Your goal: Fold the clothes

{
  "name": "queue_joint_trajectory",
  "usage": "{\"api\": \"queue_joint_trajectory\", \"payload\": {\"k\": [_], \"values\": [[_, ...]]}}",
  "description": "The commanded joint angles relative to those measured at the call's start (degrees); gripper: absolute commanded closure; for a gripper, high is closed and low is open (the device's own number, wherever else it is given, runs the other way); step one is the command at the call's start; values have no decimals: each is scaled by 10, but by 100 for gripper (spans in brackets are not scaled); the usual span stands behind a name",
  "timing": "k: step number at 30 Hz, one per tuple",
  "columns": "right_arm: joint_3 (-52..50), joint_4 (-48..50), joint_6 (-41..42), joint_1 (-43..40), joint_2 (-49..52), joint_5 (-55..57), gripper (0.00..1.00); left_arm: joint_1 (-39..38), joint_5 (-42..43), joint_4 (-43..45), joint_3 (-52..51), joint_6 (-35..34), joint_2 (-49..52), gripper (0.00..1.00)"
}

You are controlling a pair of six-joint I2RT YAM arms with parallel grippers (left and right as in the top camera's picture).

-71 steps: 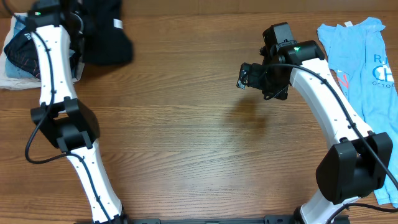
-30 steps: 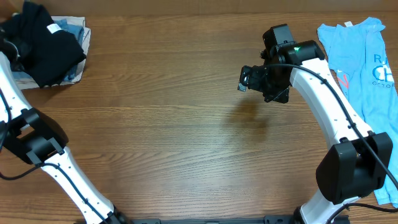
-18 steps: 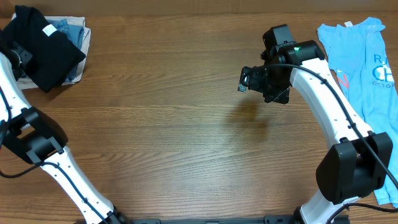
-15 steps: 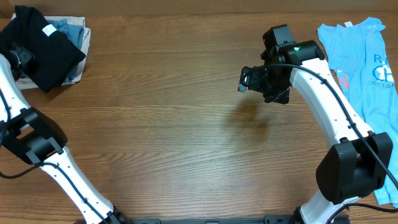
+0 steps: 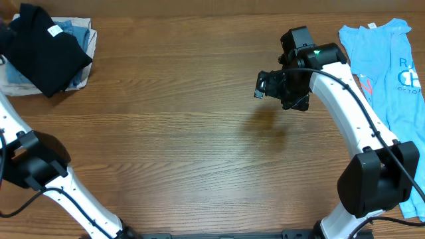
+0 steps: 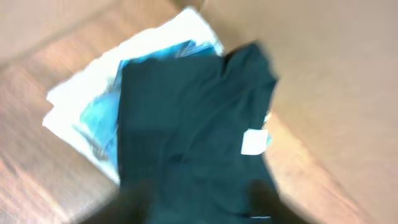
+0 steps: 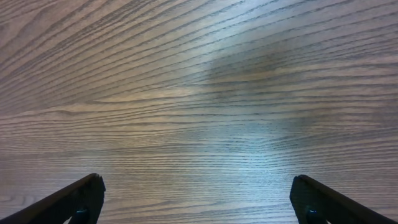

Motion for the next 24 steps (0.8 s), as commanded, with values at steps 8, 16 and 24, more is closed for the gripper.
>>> {"api": "queue_joint_trajectory", "payload": {"k": [8,16,24], "values": [[-2,11,3,1,-1,2,0,-33,-75,132,0,45,37,96],[-2,9,3,1,-1,2,0,-57,-112,206,0,110,125,96],[-2,0,2,1,-1,4,0,-50,-139,213,0,108,224,94]]}}
